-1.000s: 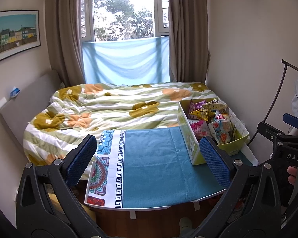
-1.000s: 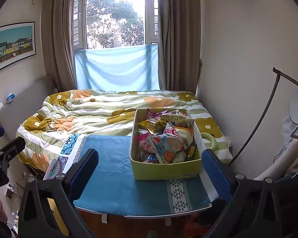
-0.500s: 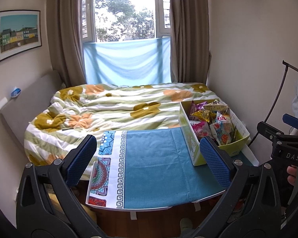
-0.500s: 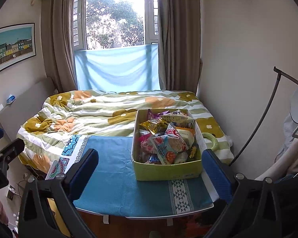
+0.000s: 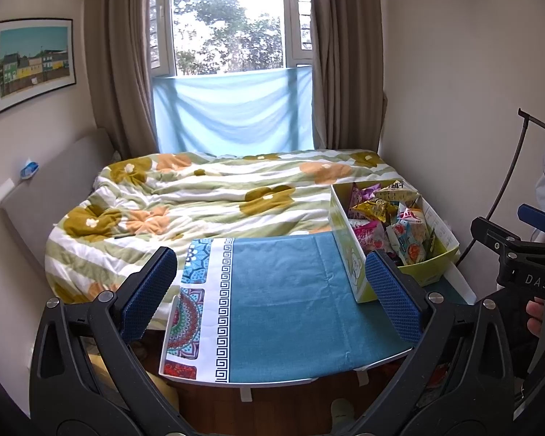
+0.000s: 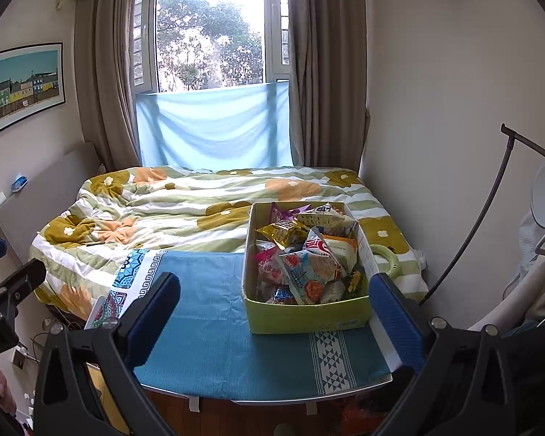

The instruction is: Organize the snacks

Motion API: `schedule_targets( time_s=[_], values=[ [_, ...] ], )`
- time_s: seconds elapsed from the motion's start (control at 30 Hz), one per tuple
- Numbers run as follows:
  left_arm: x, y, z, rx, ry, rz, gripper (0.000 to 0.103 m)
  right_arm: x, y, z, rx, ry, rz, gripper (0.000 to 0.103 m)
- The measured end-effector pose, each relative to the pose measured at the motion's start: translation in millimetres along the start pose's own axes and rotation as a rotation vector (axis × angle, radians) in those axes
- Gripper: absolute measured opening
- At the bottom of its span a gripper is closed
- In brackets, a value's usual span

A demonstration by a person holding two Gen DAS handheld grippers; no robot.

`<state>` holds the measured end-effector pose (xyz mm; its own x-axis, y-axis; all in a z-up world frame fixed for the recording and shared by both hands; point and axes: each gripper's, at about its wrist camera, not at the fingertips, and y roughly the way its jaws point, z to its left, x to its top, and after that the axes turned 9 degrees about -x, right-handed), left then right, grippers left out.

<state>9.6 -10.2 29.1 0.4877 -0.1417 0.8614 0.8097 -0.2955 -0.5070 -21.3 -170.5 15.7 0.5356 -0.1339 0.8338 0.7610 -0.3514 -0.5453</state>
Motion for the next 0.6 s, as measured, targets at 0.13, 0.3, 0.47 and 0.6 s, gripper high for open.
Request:
schedule_targets(
  time_s=[0.13,0.3,0.47,0.6],
  values=[
    [0.3,0.1,0.7,0.0,0.0,-0.003,0.103,0.2,0.3,0.3,0.0,-0.001,0.0,0.103],
    [0.8,-0.9,3.5,0.045,0.001,-0.026,0.103,0.2,0.0,-0.2,0.0,0.001,0.0,0.102],
    [1.6,-5.2,5.3,0.062,0.006,-0.054,0.103,0.5,0.3,-1.2,0.001,0.001,0.001,0.102],
    [1.5,-8.1,6.4,0.07,-0.002,-0.067,0.103,2.5,1.2,4.5,0.003,0.001,0.0,0.102]
  ],
)
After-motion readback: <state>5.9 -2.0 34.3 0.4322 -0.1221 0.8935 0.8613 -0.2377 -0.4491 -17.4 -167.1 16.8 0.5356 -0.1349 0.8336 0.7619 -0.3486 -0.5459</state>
